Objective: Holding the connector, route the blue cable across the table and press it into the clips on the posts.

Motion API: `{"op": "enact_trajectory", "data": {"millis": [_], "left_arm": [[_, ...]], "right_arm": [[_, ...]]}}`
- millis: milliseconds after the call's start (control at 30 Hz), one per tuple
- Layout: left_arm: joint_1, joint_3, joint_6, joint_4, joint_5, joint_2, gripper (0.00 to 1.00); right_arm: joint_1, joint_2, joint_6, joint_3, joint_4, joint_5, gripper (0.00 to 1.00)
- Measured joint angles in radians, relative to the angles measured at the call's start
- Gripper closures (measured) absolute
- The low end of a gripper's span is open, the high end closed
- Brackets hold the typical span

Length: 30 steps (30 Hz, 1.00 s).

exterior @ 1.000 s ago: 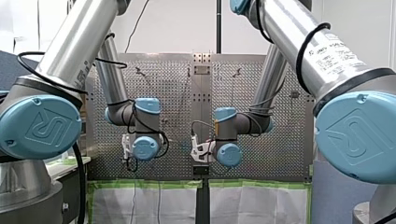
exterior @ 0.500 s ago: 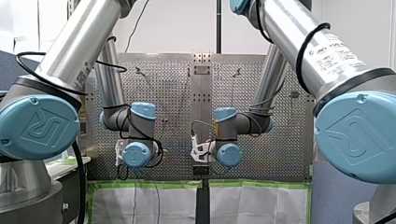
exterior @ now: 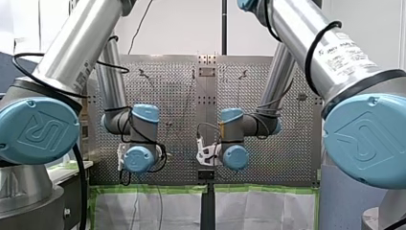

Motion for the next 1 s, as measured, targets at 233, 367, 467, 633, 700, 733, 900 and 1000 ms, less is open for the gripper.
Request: {"op": "enact_trajectory", "data": {"millis": [233, 367, 467, 633, 700, 733, 900, 1000], "left_arm": [[0.006, 0.005, -0.047, -0.051, 0.005, 0.065, 1.00], [0.022, 0.030, -0.054, -0.094, -0.029, 0.108, 1.00], [0.034, 0.055, -0.049, -0.123, -0.056, 0.137, 1.00], [0.050, 0.100, -0.039, -0.168, -0.101, 0.183, 1.00], [0.057, 0.118, -0.037, -0.188, -0.118, 0.201, 1.00], [0.060, 0.127, -0.036, -0.196, -0.124, 0.210, 1.00], [0.079, 0.165, -0.033, -0.247, -0.150, 0.261, 1.00], [0.092, 0.179, -0.028, -0.276, -0.165, 0.289, 1.00]], "right_arm": [[-0.001, -0.061, 0.053, -0.005, 0.030, 0.029, 1.00], [-0.002, -0.096, 0.062, -0.032, 0.057, 0.016, 1.00], [0.001, -0.123, 0.061, -0.058, 0.084, -0.001, 1.00], [0.004, -0.169, 0.061, -0.102, 0.126, -0.019, 1.00], [0.005, -0.185, 0.062, -0.115, 0.136, -0.024, 1.00], [0.008, -0.197, 0.065, -0.125, 0.144, -0.030, 1.00], [0.015, -0.241, 0.080, -0.163, 0.166, -0.067, 1.00], [0.020, -0.267, 0.083, -0.188, 0.185, -0.095, 1.00]]}}
